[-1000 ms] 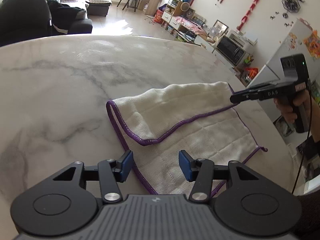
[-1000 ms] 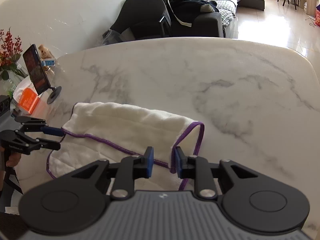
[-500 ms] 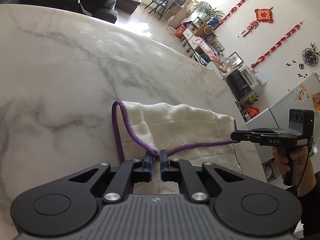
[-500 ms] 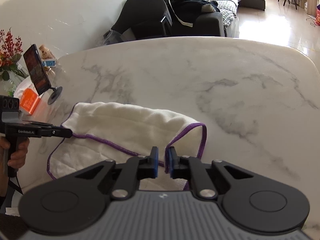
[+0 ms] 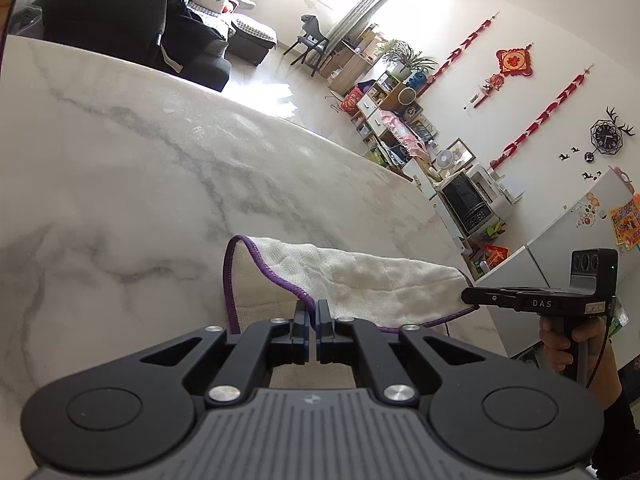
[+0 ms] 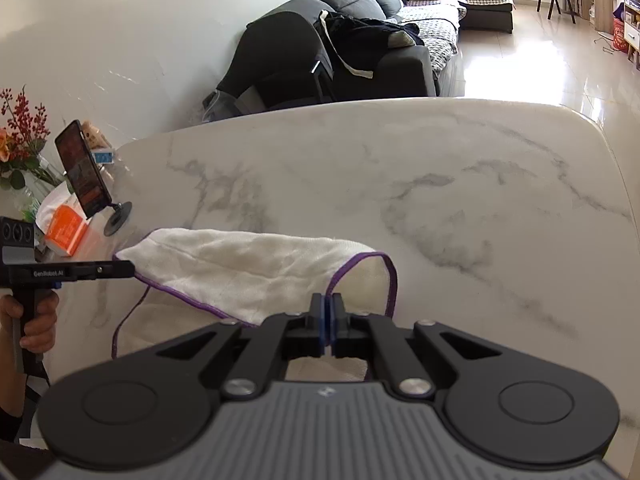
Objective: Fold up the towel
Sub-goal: 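Lift the folded edge with both tools and fold it over again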
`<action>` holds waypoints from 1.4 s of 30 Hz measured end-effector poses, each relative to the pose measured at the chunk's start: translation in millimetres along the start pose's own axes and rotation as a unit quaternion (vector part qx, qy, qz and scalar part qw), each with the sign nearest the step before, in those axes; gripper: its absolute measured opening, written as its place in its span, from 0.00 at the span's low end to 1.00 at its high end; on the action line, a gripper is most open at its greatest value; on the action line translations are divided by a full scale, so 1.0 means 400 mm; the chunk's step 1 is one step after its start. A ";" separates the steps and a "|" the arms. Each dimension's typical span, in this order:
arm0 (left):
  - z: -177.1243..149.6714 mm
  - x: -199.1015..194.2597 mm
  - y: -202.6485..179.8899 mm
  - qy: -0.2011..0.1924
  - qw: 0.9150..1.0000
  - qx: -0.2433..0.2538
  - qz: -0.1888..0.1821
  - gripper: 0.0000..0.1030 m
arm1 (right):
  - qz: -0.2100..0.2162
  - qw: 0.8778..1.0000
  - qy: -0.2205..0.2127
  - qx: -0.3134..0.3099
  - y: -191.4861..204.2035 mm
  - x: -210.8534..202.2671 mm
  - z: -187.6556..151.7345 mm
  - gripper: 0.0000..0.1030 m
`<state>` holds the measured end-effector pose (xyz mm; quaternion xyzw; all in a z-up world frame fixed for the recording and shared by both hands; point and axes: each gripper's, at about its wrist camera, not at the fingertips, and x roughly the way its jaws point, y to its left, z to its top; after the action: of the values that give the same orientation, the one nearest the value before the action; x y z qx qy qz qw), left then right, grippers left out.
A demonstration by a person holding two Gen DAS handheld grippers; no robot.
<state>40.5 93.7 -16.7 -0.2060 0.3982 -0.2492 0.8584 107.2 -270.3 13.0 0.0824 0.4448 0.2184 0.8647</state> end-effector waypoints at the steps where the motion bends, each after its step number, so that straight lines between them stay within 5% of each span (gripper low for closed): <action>1: -0.004 -0.005 -0.004 0.000 1.000 0.004 0.000 0.02 | -0.001 1.000 0.001 0.000 0.000 -0.003 -0.005 0.02; 29: -0.176 -0.067 -0.053 0.032 0.998 0.042 0.029 0.02 | -0.003 0.999 0.020 0.039 -0.004 -0.080 -0.162 0.03; 42: -0.179 -0.067 -0.065 0.034 0.998 0.048 0.038 0.02 | -0.006 0.999 0.030 0.043 -0.008 -0.068 -0.202 0.03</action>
<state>-37.7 77.9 -29.7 -0.1405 0.4226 -0.2421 0.8620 29.5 -289.6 -15.9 0.1102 0.4805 0.1959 0.8477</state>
